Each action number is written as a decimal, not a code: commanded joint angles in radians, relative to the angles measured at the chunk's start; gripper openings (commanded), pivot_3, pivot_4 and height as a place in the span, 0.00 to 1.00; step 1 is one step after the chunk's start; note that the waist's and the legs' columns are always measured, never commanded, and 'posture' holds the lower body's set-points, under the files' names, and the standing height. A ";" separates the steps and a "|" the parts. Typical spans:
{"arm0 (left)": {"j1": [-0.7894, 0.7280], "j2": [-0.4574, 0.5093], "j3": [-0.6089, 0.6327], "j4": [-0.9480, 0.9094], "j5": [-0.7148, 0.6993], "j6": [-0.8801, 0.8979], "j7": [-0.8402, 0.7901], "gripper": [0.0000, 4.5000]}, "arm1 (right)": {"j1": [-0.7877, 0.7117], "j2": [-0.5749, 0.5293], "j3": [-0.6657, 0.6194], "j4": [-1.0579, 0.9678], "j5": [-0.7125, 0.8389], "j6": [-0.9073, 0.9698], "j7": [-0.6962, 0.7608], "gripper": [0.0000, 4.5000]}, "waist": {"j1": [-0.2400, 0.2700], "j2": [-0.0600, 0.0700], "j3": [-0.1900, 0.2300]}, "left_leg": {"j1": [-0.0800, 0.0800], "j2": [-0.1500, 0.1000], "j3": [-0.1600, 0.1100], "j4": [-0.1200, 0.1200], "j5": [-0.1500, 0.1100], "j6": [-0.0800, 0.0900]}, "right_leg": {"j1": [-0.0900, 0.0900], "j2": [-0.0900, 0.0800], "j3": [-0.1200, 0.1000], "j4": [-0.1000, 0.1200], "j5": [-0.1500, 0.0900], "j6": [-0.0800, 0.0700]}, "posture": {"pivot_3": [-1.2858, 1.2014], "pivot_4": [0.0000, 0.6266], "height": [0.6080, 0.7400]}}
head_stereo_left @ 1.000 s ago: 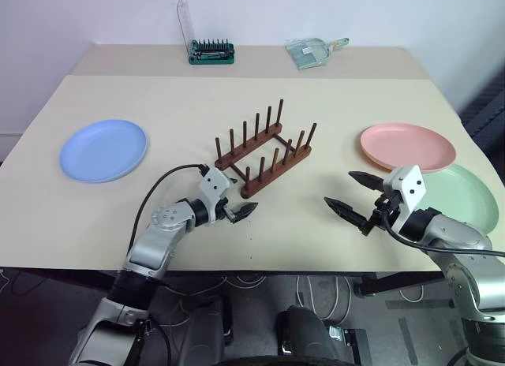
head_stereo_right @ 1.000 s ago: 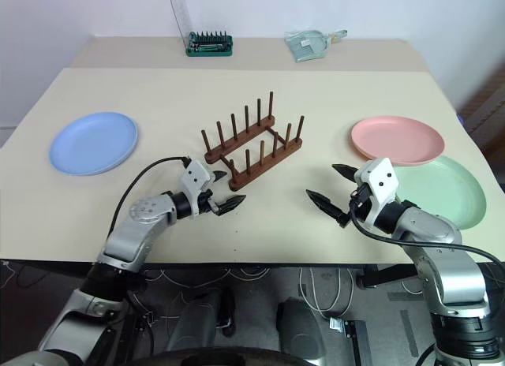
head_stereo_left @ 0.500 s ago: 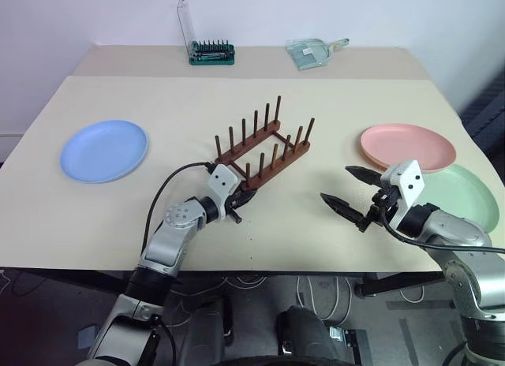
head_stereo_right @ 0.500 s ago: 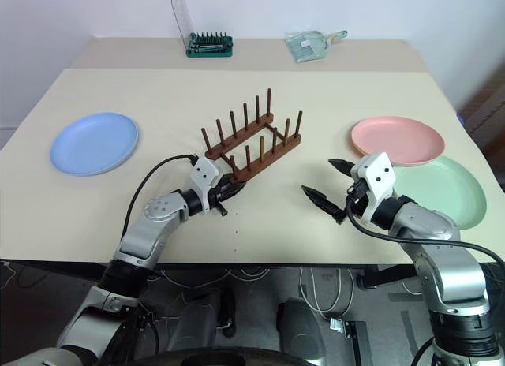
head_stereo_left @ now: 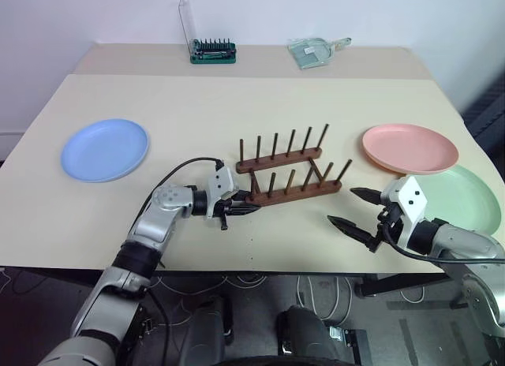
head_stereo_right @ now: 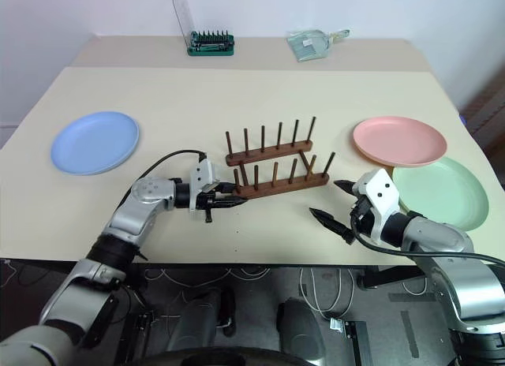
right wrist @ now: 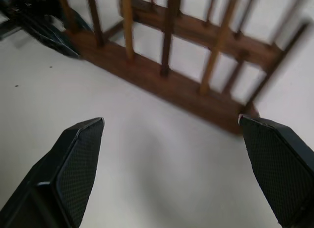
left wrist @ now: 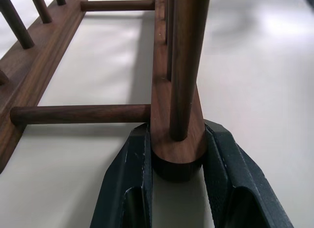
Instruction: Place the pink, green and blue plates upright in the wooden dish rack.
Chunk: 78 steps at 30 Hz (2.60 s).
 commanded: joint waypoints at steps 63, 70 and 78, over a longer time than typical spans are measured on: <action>0.139 -0.005 0.023 -0.275 0.097 0.195 0.411 0.01 | -0.311 0.110 0.266 0.504 -0.396 -0.262 -0.058 0.02 | -0.007 0.000 0.000 | 0.006 0.001 0.000 0.001 0.002 -0.003 | 0.004 0.001 0.001 0.002 0.000 0.000 | 0.52 0.24 0.94; 0.124 -0.007 0.034 -0.239 0.091 0.164 0.415 0.01 | -0.308 0.115 0.261 0.497 -0.401 -0.270 -0.059 0.02 | -0.008 0.000 0.000 | 0.006 0.001 0.000 0.001 0.002 -0.003 | 0.004 0.001 0.001 0.002 0.000 0.000 | 0.52 0.24 0.94; 0.146 0.015 0.040 -0.281 0.065 0.163 0.369 0.01 | -0.260 0.026 0.198 0.354 -0.336 -0.217 0.035 0.02 | -0.004 0.000 0.000 | 0.005 0.000 0.000 0.000 0.002 -0.003 | 0.003 0.001 0.001 0.001 0.000 0.000 | 0.52 0.24 0.94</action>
